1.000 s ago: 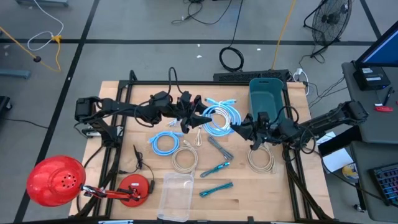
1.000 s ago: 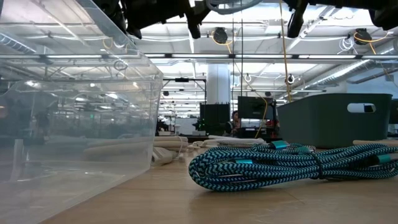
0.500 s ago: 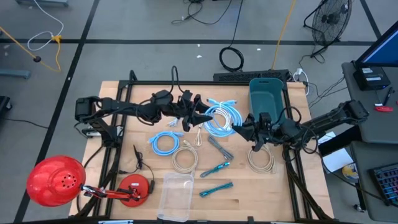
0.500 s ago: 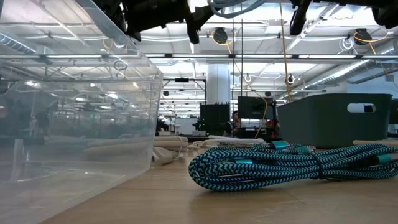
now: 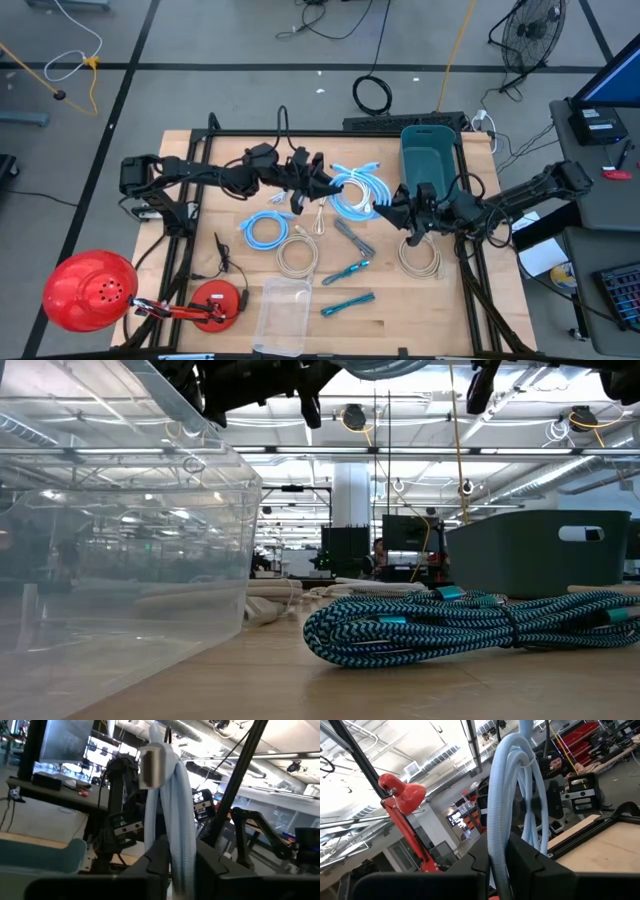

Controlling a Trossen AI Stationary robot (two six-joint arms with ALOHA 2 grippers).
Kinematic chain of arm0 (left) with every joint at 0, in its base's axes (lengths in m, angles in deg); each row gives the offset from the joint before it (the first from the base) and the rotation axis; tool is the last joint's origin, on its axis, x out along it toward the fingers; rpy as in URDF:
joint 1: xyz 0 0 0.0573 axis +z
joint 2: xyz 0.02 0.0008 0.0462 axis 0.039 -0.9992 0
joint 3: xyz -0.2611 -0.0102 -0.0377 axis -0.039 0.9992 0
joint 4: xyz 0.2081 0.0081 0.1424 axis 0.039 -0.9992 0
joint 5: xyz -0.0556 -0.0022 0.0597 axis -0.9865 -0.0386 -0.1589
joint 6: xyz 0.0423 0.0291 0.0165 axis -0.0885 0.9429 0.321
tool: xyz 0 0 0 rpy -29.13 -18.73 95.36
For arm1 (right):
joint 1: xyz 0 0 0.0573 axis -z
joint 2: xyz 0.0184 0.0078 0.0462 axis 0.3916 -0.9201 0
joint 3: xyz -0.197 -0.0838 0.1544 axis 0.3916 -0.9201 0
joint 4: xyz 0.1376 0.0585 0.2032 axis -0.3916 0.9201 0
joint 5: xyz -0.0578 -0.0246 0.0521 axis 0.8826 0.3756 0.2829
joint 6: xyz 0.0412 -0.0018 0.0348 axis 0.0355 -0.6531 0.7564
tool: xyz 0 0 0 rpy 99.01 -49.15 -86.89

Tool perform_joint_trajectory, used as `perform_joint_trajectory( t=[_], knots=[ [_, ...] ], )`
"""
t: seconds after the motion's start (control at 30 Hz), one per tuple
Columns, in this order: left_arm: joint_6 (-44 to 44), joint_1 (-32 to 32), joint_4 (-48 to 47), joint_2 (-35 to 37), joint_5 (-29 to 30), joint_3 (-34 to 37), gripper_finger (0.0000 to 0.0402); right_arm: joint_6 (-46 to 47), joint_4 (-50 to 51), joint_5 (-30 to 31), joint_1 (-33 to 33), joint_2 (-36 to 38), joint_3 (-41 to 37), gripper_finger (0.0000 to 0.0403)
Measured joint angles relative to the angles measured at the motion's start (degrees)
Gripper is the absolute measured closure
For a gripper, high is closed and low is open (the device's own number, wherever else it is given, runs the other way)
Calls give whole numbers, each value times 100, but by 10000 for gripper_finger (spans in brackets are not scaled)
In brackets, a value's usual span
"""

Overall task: Pick & Place USB Port
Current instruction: Put the top blue usb cable into the blue bin

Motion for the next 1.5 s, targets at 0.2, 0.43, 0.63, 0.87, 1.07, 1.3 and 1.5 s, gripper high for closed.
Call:
perform_joint_trajectory(
  t=[0.2, 0.43, 0.63, 0.87, 1.07, 1.3, 1.5],
  knots=[
    [15, 54, -96, 2, 20, 0, 309, -6, -5, 35, -30, 0, 0, 375],
    [-146, 55, -142, 2, 196, 0, 386, -356, -25, 9, -54, 53, 2, 323],
    [-395, 29, -145, 2, 205, 0, 389, -906, 25, 17, -183, 300, 4, 241],
    [-1074, -30, -494, 2, 432, 0, 389, -1522, 1235, 382, -220, 962, 8, 185],
    [-1821, 43, -1180, -46, 1023, 0, 389, -1257, 2897, 1240, -218, 1362, 9, 164],
    [-2473, 277, -1201, -52, 833, 0, 389, -188, 3710, 1710, -103, 1331, 9, 162],
    [-2489, 260, -1332, -52, 928, 0, 389, 239, 3690, 1699, 319, 1342, 9, 152]
  ],
)
